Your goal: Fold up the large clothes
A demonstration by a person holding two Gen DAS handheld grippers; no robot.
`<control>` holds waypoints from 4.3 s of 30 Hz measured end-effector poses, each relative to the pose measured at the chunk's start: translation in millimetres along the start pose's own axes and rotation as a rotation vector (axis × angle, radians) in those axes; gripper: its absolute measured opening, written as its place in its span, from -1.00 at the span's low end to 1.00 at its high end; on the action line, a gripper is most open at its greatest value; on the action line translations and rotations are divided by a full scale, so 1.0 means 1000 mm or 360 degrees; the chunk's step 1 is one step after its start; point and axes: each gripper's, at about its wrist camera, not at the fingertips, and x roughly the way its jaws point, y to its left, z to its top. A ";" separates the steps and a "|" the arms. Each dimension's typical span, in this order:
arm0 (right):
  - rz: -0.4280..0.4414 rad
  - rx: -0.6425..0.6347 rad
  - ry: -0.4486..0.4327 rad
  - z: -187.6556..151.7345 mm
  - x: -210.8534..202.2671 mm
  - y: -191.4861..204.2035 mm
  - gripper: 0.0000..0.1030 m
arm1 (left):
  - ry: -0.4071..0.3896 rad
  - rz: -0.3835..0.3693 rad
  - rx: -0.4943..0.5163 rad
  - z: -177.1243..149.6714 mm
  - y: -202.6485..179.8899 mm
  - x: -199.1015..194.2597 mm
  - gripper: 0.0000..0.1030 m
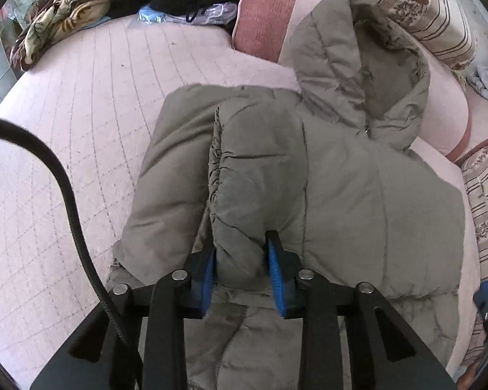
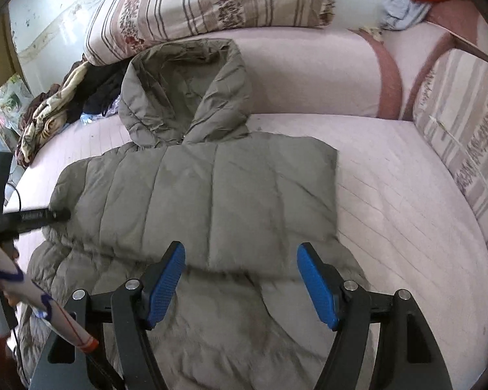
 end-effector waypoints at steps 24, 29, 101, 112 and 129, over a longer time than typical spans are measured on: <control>-0.0335 -0.0180 -0.0043 0.005 -0.018 0.049 0.65 | -0.0452 0.0345 0.0082 -0.093 0.036 -0.130 0.21; -0.0288 -0.0175 -0.0035 0.026 -0.031 0.065 0.65 | -0.0454 0.0380 0.0081 -0.095 0.043 -0.119 0.26; 0.0143 0.0139 0.0293 -0.036 0.040 0.153 -0.87 | -0.0299 0.0360 -0.0307 -0.068 0.154 -0.089 0.27; 0.0221 0.0116 0.0243 -0.054 0.006 0.137 -0.30 | -0.0309 0.0407 -0.0226 -0.070 0.140 -0.087 0.27; -0.0285 0.0166 -0.0065 0.038 0.001 0.097 -0.30 | -0.0362 0.0437 -0.0136 -0.078 0.127 -0.094 0.27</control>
